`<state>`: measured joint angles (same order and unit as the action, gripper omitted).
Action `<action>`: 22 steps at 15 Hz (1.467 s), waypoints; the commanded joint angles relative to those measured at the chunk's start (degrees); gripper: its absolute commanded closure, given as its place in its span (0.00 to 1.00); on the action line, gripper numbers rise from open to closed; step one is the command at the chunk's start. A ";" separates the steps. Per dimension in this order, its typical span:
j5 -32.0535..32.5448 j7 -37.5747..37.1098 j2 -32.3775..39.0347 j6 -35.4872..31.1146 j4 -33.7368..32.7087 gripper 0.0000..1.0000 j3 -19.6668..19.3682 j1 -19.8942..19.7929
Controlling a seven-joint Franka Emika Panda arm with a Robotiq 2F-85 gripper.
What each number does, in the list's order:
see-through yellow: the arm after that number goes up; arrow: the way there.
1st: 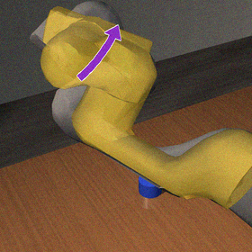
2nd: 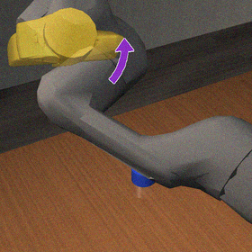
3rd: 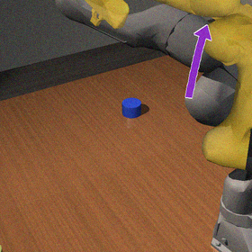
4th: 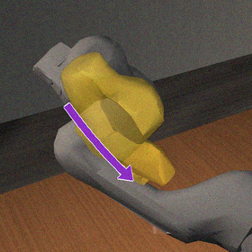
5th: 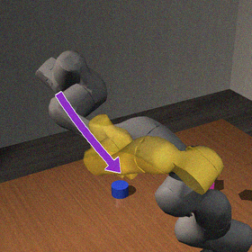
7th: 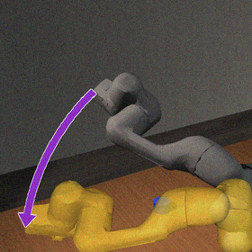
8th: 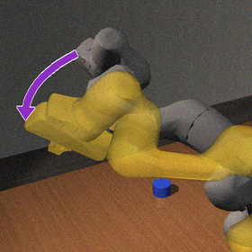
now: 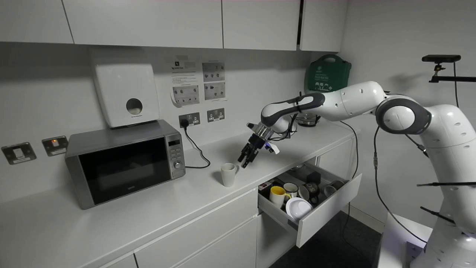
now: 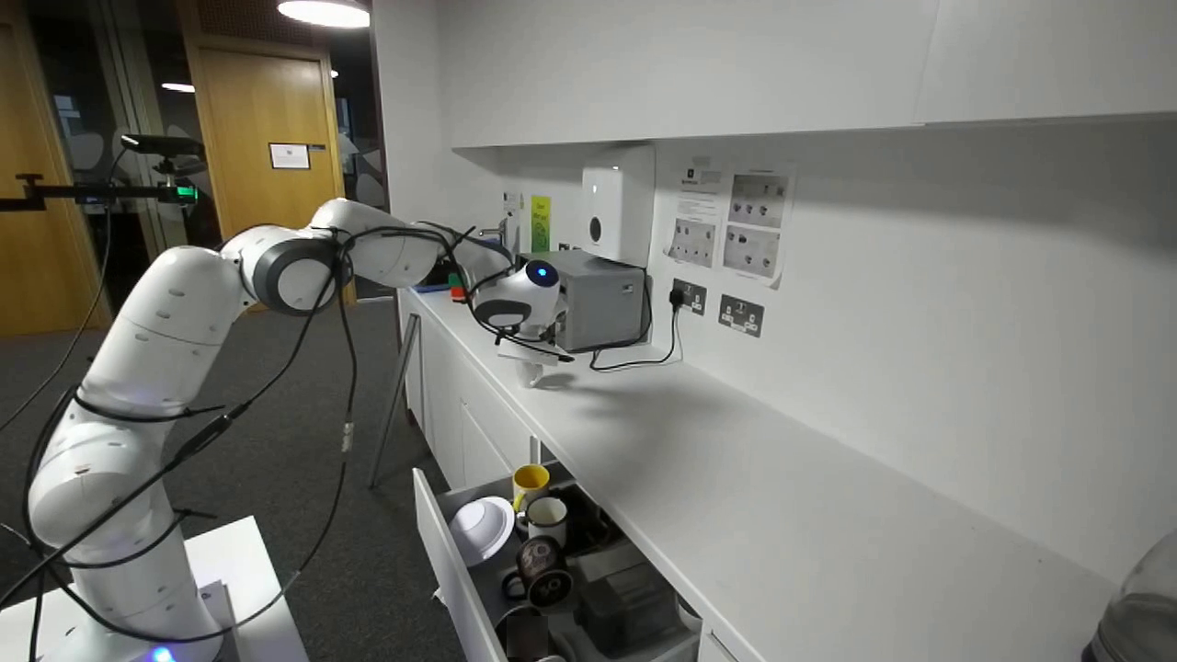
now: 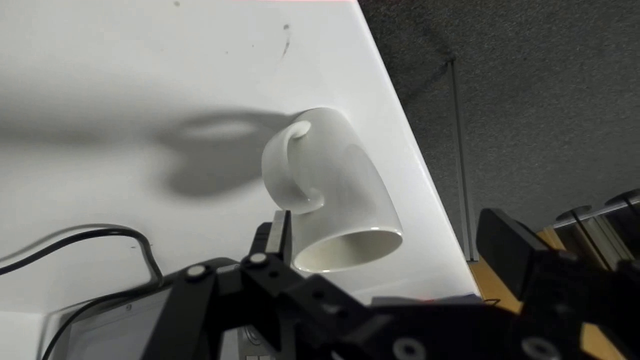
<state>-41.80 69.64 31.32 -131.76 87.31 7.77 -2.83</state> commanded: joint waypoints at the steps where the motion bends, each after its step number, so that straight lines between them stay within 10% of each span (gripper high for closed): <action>1: 2.18 -1.20 3.53 2.64 -5.87 0.00 1.01 -1.03; 22: 7.00 -0.09 11.93 16.13 -17.13 0.00 5.47 -5.20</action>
<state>-34.26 69.69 41.76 -118.74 73.48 11.69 -6.64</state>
